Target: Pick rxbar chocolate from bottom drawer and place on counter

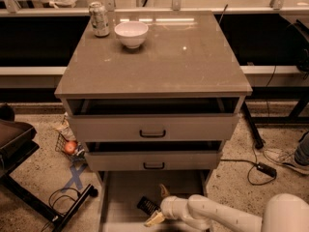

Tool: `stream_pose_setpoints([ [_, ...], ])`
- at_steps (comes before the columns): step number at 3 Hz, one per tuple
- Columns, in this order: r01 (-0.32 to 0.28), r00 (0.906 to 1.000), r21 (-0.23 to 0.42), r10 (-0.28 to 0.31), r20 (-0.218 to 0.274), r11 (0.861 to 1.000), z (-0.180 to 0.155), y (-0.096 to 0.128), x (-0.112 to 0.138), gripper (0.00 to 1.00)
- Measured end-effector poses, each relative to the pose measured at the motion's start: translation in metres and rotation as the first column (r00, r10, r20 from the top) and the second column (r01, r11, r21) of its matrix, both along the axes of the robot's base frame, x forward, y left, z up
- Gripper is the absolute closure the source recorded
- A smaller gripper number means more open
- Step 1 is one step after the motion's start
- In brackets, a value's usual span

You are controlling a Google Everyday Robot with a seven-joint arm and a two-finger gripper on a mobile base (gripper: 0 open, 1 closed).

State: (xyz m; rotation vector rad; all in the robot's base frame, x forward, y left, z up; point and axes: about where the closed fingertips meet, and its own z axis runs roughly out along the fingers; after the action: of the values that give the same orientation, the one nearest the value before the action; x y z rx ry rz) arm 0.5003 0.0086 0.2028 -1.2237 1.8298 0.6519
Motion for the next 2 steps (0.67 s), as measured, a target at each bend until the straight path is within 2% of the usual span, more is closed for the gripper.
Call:
stream_pose_setpoints([
  [1,-0.015,0.9999,-0.098,0.015,0.000,0.995,-0.0125,-0.0057,-0.0043,0.00],
  [2,-0.017,0.9998,-0.090,0.018,0.004,0.996,-0.0138,0.0030,-0.0032,0.00],
])
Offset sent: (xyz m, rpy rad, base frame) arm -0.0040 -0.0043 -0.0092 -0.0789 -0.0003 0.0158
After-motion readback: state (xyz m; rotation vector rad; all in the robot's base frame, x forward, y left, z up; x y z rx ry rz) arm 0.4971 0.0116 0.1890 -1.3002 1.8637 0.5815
